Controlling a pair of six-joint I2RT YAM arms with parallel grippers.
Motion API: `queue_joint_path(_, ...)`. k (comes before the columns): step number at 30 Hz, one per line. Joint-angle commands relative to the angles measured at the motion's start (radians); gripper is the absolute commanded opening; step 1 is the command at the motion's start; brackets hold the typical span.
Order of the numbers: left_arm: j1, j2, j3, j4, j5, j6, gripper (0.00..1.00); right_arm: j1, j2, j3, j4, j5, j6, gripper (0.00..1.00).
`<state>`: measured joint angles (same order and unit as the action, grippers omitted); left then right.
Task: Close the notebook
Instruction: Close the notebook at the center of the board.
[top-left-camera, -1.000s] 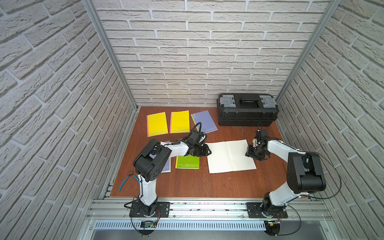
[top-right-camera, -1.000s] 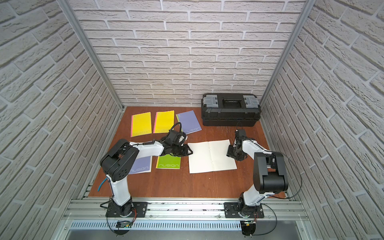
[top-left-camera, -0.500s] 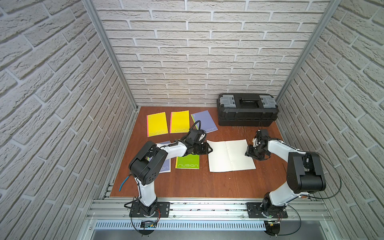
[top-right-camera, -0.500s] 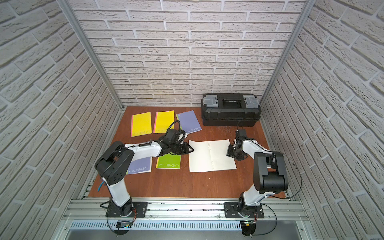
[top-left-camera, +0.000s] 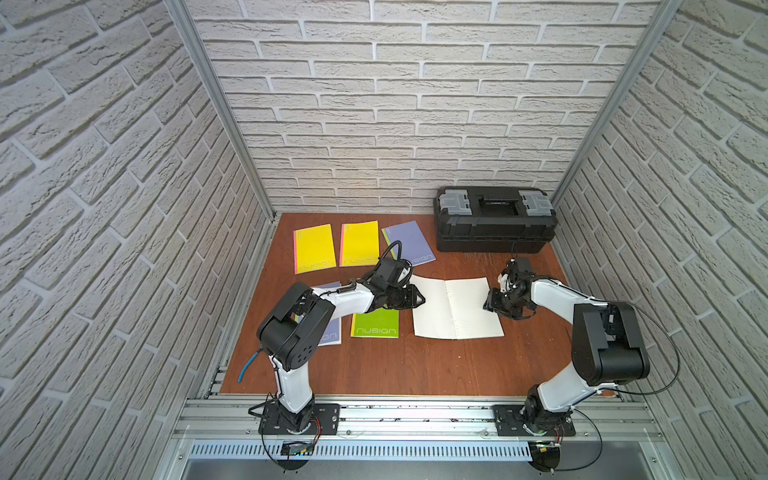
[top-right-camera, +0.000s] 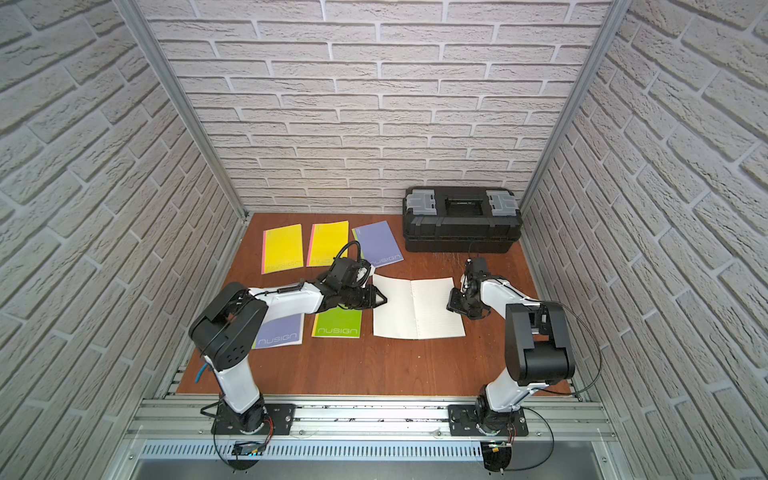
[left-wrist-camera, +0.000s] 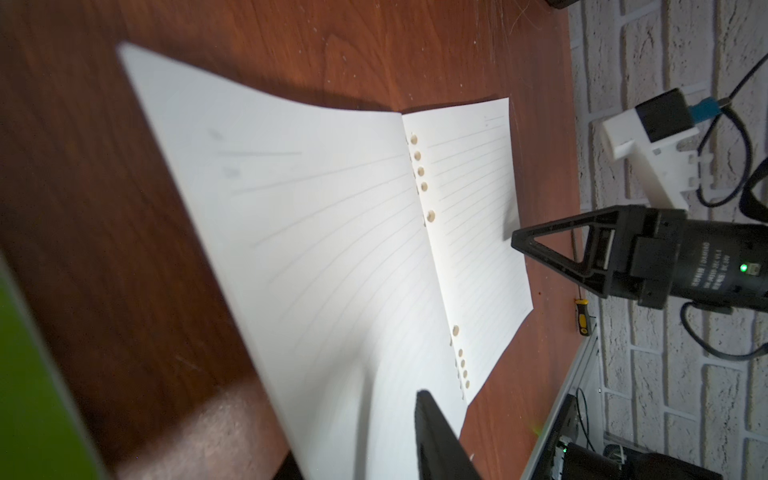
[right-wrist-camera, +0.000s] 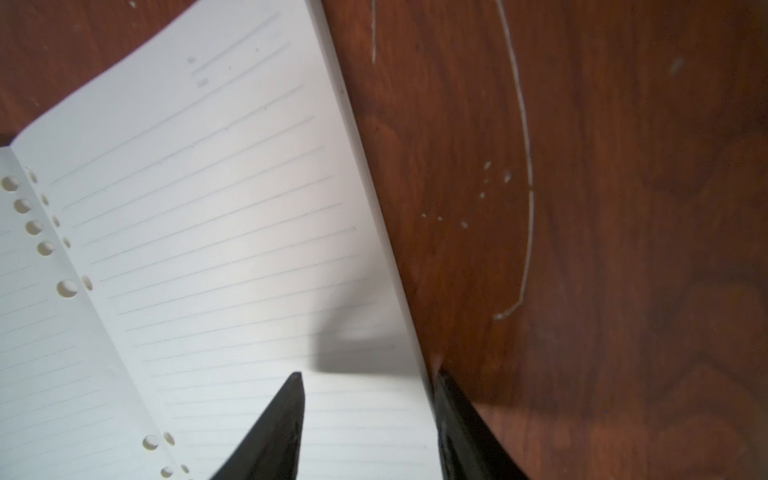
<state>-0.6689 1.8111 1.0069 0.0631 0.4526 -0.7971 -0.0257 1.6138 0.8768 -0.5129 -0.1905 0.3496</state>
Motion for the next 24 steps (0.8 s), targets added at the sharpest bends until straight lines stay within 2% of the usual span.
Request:
queue_joint_path(1,-0.003,-0.044,-0.006,-0.007,-0.013,0.013,0.32,0.027,0.015,-0.011,-0.013,-0.035,-0.006,0.51)
queue_joint_path(11,0.001,-0.119,-0.036,-0.039,-0.028,0.021,0.29,0.1,0.0,-0.003,-0.024,-0.02,0.011,0.51)
queue_joint_path(24,0.003,-0.209,-0.062,-0.1,-0.061,0.038,0.34,0.233,0.001,0.011,-0.001,-0.015,0.072,0.51)
